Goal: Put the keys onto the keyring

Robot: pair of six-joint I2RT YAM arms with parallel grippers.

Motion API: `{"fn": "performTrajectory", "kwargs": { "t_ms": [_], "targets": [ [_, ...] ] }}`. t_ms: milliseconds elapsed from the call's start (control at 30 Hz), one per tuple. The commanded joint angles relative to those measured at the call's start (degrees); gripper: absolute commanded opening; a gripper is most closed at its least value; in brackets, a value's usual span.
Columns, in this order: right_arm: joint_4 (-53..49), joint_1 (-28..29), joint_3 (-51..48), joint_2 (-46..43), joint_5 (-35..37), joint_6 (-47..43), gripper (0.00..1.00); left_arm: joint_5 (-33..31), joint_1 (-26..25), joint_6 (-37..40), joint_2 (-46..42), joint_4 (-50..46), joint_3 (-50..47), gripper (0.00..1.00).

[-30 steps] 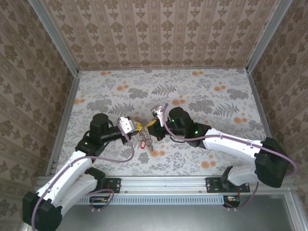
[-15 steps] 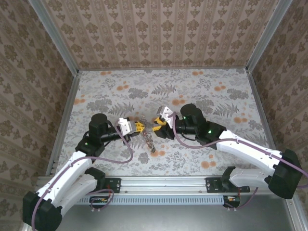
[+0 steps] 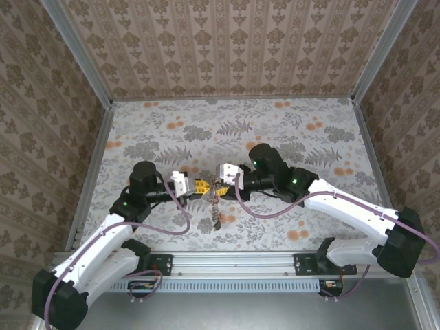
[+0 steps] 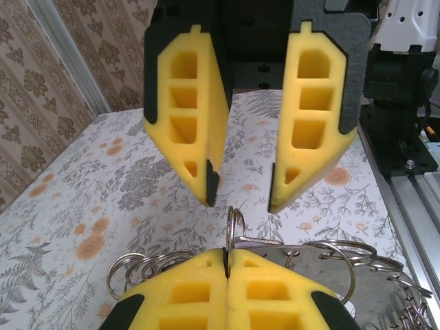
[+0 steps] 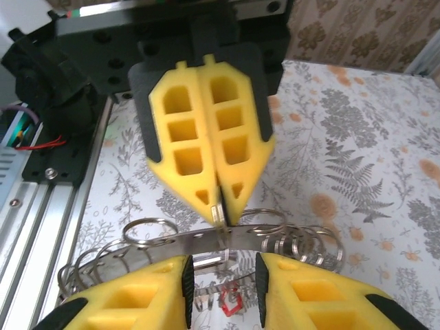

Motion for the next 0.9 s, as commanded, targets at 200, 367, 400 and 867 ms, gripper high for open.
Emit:
{"fn": "performTrajectory", "kwargs": {
  "t_ms": [200, 367, 400, 867],
  "targets": [
    [-1.1, 0.4, 1.4, 0.8, -3.1, -2.3, 0.22, 5.1, -0.8, 2.5, 2.0, 1.7, 3.9, 0.0],
    [-0.8, 0.4, 1.1, 1.2, -2.2, -2.1, 0.19, 4.8, -1.4, 2.3, 2.2, 2.9, 3.8, 0.0],
    [-0.6, 0.4, 0.9, 1.1, -2.1, -2.1, 0.19, 4.8, -1.5, 2.2, 2.2, 2.9, 3.9, 0.0],
    [-1.0, 0.4, 0.3, -0.4, -0.5, -3.1, 0.0, -4.4, -2.7, 3.2, 2.9, -5.8, 6.5, 0.24]
  ]
}}
